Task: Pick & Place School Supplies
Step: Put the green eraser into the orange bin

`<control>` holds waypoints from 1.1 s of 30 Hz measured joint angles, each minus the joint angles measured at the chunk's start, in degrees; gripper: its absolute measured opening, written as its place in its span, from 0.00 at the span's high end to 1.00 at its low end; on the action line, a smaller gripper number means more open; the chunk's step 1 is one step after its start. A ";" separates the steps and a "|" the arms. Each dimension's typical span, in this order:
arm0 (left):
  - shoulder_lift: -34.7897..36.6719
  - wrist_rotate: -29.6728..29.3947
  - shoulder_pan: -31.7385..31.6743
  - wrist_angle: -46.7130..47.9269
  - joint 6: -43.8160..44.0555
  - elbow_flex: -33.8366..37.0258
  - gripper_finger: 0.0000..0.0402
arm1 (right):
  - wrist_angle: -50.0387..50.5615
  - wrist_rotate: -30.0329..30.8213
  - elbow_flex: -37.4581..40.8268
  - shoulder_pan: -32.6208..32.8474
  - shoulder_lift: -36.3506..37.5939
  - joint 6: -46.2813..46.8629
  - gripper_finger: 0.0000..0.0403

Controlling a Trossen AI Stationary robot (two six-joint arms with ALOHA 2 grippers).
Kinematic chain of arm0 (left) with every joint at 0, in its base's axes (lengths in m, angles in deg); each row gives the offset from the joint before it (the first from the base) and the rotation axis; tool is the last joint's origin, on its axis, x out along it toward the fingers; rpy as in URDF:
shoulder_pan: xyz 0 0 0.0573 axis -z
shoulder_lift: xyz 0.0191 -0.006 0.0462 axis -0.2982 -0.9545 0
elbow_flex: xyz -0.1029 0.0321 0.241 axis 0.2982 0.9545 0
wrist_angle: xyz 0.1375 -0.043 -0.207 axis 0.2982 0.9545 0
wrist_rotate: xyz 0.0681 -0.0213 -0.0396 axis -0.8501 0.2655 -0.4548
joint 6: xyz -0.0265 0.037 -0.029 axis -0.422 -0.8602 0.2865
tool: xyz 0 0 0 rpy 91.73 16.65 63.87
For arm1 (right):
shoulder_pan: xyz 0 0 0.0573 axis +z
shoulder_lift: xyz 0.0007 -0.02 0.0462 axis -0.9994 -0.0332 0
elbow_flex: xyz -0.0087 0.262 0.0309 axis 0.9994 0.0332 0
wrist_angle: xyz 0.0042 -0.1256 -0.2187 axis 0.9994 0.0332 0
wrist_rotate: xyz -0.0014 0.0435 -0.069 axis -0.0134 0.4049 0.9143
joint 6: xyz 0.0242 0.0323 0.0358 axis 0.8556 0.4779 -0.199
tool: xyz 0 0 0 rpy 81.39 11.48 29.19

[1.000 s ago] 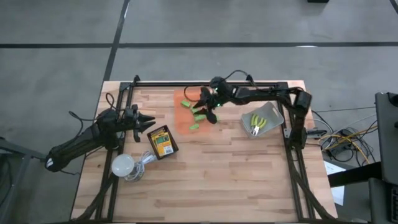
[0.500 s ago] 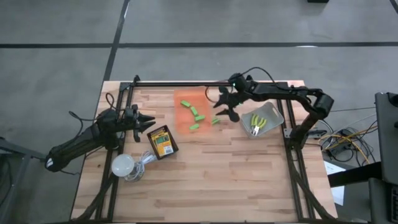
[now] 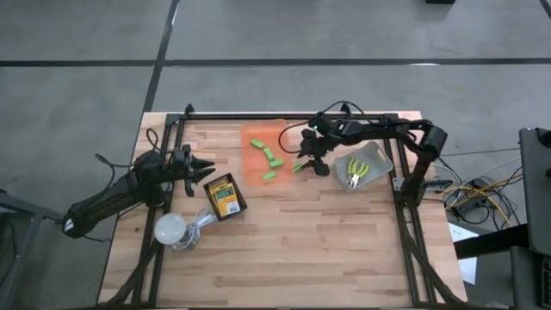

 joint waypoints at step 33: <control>-0.07 0.00 -0.01 -0.01 0.00 0.01 0.70 | -0.12 3.02 -1.43 0.61 -4.19 -12.70 0.36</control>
